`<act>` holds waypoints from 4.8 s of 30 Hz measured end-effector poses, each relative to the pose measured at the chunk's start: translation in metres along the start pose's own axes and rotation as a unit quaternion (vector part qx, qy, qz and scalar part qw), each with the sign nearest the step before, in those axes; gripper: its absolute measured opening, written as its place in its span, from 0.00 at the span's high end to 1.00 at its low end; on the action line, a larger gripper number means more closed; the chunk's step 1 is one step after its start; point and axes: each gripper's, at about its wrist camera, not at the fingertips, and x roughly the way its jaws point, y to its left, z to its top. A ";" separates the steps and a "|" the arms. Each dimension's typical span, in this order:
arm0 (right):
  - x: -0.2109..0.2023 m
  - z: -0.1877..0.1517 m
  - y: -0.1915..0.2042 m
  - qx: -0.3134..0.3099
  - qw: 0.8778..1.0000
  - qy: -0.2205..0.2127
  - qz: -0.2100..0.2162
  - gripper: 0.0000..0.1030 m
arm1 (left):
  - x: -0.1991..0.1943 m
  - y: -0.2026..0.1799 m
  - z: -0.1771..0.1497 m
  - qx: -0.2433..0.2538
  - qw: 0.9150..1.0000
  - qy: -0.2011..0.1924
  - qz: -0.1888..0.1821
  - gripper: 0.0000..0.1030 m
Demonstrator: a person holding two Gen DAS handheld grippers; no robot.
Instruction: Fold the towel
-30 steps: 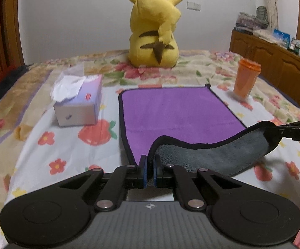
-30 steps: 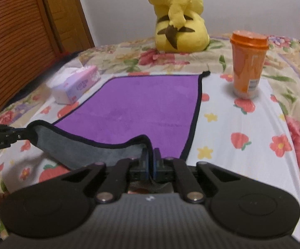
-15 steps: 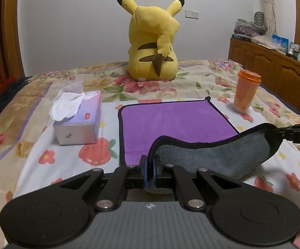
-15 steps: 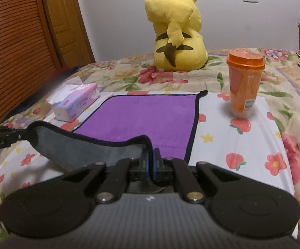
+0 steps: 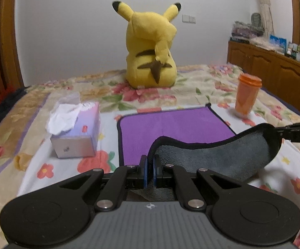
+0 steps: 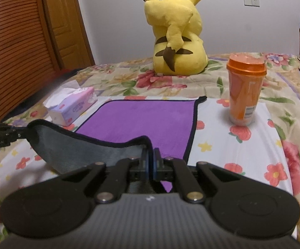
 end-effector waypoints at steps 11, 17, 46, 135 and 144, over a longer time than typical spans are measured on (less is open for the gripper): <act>0.013 0.013 -0.007 -0.010 1.000 -0.015 -0.017 0.95 | 0.011 0.003 0.017 0.004 1.000 -0.014 0.008 0.95; 0.011 0.025 -0.007 -0.021 0.999 -0.031 -0.020 0.95 | 0.014 0.003 0.027 0.011 1.000 -0.022 0.012 0.95; 0.043 0.082 -0.010 -0.081 0.993 -0.071 -0.041 0.95 | 0.059 0.018 0.089 0.034 0.997 -0.059 0.025 0.95; 0.011 0.074 0.003 -0.034 0.997 -0.018 -0.074 0.00 | 0.026 -0.011 0.101 0.025 0.999 0.025 0.040 0.00; -0.031 0.072 0.018 -0.033 0.996 -0.030 -0.076 0.00 | -0.025 -0.015 0.102 0.012 0.999 0.017 0.046 0.00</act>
